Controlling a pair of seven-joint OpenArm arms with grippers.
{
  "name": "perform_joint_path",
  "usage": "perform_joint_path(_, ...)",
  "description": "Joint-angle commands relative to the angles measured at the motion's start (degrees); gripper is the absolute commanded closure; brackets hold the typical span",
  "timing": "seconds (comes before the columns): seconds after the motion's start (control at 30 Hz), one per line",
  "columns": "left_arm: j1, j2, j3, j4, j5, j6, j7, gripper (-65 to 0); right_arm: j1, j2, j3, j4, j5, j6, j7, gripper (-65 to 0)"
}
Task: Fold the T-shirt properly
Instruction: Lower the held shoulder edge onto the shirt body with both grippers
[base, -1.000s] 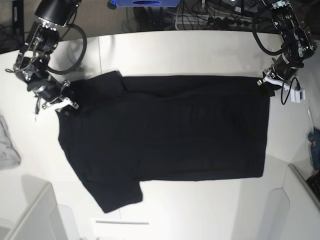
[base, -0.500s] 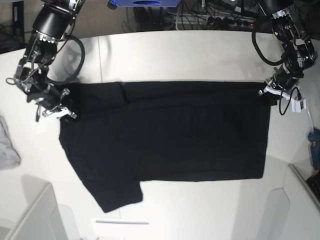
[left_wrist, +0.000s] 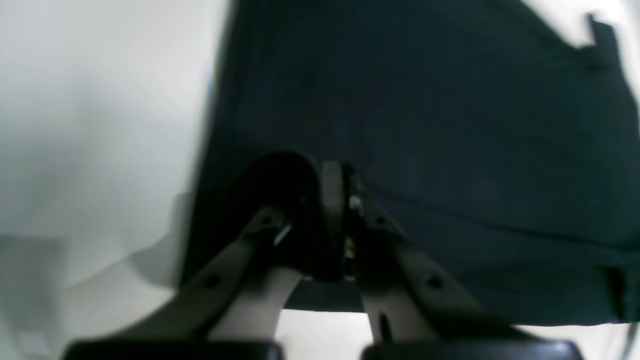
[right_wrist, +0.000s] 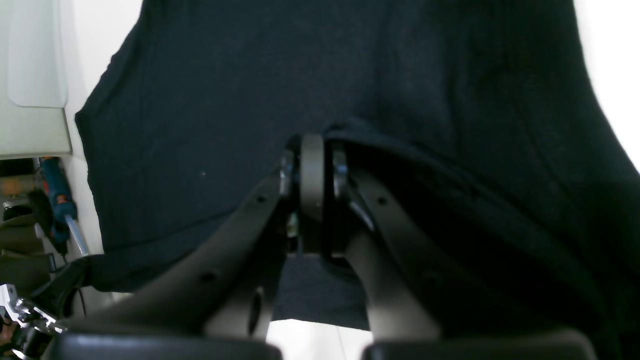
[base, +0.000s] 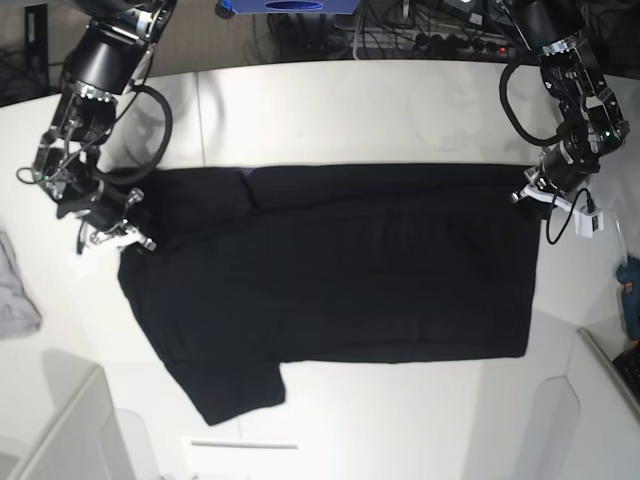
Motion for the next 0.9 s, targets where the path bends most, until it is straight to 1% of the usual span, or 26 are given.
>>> perform_joint_path(0.0,-1.2,-0.9,-0.3,0.9,-0.3,-0.1,-1.0,0.0,1.2,0.9,0.1,0.8,1.1,0.3,1.1,0.0)
perform_joint_path(0.1,-1.8,-0.9,-0.3,0.9,0.2,-0.1,-1.0,0.0,1.9,0.9,0.1,0.7,0.9,0.2,1.0,0.0)
perform_joint_path(0.17,-2.8,-0.9,-0.3,0.8,0.3,-0.1,-1.0,0.0,2.3,0.9,0.1,0.4,-1.2,0.2,1.0,0.0)
perform_joint_path(0.27,-3.8,-0.9,-0.3,-0.4,0.3,-0.1,-1.0,0.0,3.2,0.2,0.2,0.4,-6.3,0.4,0.9,0.0)
perform_joint_path(0.3,-4.3,-0.9,-0.3,-1.0,0.4,-0.1,-1.0,0.0,3.3,-0.3,0.2,0.4,-6.7,0.4,1.1,0.0)
perform_joint_path(0.43,-5.4,-0.9,-0.3,-3.2,0.4,-0.1,-1.0,0.0,3.3,-0.4,0.2,0.4,-7.0,0.4,1.3,0.0)
perform_joint_path(0.6,-6.6,-1.0,2.8,-4.4,0.4,-0.1,-1.1,0.0,3.3,-0.4,0.2,0.4,-7.1,0.4,1.3,0.0)
perform_joint_path(0.87,-6.6,-1.0,2.3,-4.4,0.4,-0.1,-1.4,0.0,3.0,-0.4,0.3,0.4,-7.1,0.4,1.1,0.0)
